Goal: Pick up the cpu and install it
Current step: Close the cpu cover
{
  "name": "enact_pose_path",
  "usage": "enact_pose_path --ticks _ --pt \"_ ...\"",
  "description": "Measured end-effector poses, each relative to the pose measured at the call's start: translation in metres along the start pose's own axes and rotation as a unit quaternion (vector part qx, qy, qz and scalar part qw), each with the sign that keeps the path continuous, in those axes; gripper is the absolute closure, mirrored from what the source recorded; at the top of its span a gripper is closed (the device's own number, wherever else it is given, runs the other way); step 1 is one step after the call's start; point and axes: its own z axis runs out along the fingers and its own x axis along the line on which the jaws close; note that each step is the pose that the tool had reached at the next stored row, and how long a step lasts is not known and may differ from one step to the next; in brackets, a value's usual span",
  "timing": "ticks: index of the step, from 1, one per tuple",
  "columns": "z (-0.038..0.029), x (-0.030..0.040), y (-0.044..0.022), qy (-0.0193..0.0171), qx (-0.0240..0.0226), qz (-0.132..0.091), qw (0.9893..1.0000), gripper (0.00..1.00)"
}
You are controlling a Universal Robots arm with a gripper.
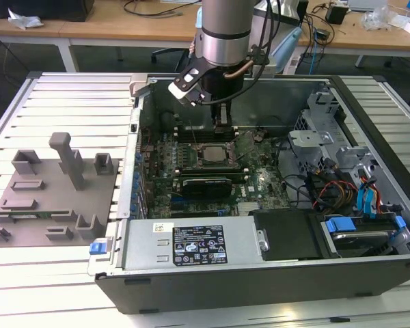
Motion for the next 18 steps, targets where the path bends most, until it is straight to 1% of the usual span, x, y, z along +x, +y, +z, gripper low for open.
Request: enact_pose_path --ticks 2,5,15,18 --pt "0.0000 0.0000 0.0000 -0.0001 0.0000 0.000 1.0000 0.89" --pt "-0.0021 0.0000 0.0001 -0.0001 0.0000 0.000 1.0000 0.89" --pt "-0.0232 -0.0007 0.0008 -0.0001 0.0000 0.000 1.0000 0.89" --pt "-0.0276 -0.0009 0.0010 -0.0001 0.0000 0.000 1.0000 0.89"
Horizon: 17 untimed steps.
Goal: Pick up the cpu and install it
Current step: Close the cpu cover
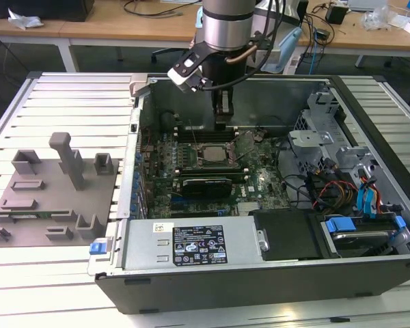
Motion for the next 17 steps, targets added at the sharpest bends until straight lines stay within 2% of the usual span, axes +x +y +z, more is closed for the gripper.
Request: enact_pose_path --ticks 5,8,11,17 --pt "-0.0002 0.0000 0.0011 -0.0001 0.0000 0.000 1.0000 0.89" --pt "0.0000 0.0001 0.0071 0.0000 0.0000 0.000 1.0000 0.89" --pt "0.0004 0.0002 0.0168 0.0000 0.0000 0.000 1.0000 0.89" --pt "0.0008 0.0003 0.0286 0.0000 0.0000 0.000 1.0000 0.89"
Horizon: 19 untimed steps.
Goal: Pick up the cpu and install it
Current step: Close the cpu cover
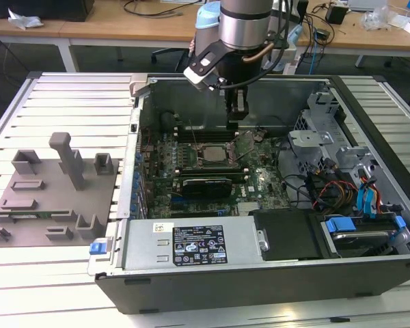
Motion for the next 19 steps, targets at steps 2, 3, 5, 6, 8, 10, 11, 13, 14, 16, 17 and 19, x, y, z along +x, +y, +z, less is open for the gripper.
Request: enact_pose_path --ticks 2,3,5,6,8,10,11,13,14,16,17,19 --pt "0.0002 0.0000 0.0045 0.0000 0.0000 0.000 1.0000 0.89" --pt "0.0002 0.0001 0.0066 0.0000 0.0000 0.000 1.0000 0.89" --pt "0.0004 0.0002 0.0122 -0.0001 0.0000 0.000 1.0000 0.89" --pt "0.0006 0.0002 0.0174 0.0000 0.0000 0.000 1.0000 0.89" --pt "0.0010 0.0003 0.0254 0.0001 0.0000 0.000 1.0000 0.89" --pt "0.0013 0.0004 0.0373 0.0000 0.0000 0.000 1.0000 0.89" --pt "0.0015 0.0005 0.0429 0.0000 0.0000 0.000 1.0000 0.89" --pt "0.0017 0.0005 0.0494 0.0000 0.0000 0.000 1.0000 0.89" --pt "0.0018 0.0006 0.0521 0.0001 0.0000 0.000 1.0000 0.89" --pt "0.0019 0.0007 0.0530 0.0000 0.0000 0.000 1.0000 0.89" --pt "0.0018 0.0006 0.0530 0.0000 0.0000 0.000 1.0000 0.89" --pt "0.0021 0.0006 0.0538 0.0000 0.0000 0.000 1.0000 0.89"
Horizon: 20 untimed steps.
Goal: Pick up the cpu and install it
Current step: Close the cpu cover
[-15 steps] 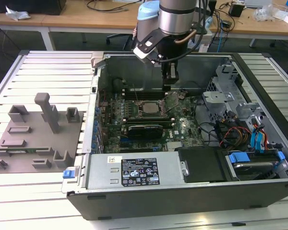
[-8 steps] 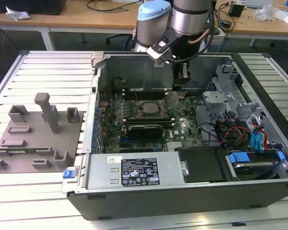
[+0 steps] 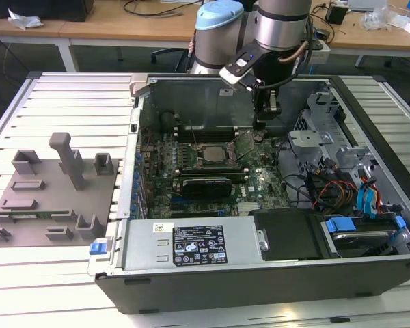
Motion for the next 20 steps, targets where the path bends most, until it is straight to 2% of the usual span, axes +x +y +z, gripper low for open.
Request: enact_pose_path --ticks 3,7,8,16,18,20 --pt "0.0028 0.0002 0.0068 0.0000 0.0013 0.000 1.0000 0.89" --pt "0.0067 0.0005 0.0214 0.0001 0.0038 0.000 1.0000 0.89" --pt "0.0084 0.0006 0.0231 0.0000 0.0048 0.000 1.0000 0.89" --pt "0.0234 0.0011 0.0244 -0.0001 0.0137 0.000 0.9999 0.89" --pt "0.0312 0.0013 0.0242 -0.0001 0.0173 0.000 0.9998 0.89" --pt "0.0354 0.0015 0.0240 -0.0002 0.0192 -0.001 0.9998 0.89"
